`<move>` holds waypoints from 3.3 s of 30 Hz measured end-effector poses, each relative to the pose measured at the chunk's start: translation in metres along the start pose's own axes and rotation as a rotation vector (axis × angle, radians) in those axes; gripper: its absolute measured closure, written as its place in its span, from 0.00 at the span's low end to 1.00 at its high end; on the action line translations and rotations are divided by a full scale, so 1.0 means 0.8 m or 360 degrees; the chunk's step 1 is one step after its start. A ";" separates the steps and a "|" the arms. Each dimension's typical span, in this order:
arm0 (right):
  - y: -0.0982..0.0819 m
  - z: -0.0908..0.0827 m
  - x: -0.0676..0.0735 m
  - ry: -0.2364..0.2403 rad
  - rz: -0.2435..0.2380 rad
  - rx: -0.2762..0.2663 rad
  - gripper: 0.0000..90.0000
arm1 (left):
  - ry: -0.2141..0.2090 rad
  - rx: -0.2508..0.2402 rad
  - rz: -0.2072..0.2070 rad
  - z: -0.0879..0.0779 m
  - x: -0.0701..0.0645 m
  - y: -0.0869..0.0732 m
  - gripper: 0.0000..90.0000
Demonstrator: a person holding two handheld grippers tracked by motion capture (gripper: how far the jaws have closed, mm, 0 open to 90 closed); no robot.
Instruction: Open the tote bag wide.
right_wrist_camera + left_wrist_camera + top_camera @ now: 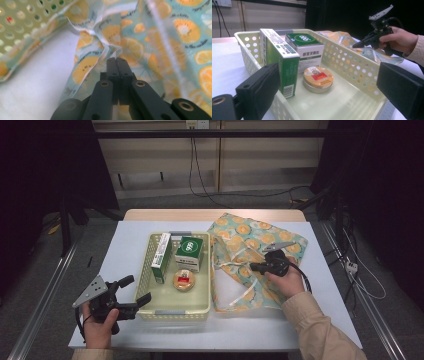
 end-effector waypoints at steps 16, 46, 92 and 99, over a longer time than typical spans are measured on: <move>-0.002 -0.012 0.023 -0.0146 -0.0172 -0.0063 0.68 | 0.0001 0.0003 0.0002 0.000 -0.001 0.000 0.06; -0.001 -0.026 0.059 -0.0219 -0.0348 -0.0110 0.58 | -0.0004 0.0007 0.0011 0.002 -0.003 0.001 0.06; -0.039 -0.003 0.091 0.0099 -0.0348 0.0086 0.95 | -0.0017 0.0012 0.0016 0.005 -0.005 0.002 0.06; -0.023 -0.005 0.069 0.0066 -0.0309 0.0074 1.00 | -0.0009 0.0001 0.0005 0.002 -0.003 0.002 0.06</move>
Point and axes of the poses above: each handheld gripper's, and its own axes: z roughly forward along the jaws, y roughly out of its top, x roughly to its left, the point moved 9 cm from there along z, roughly forward along the jaws, and after that the axes turned 11 degrees about -y, right-handed, at the moved point
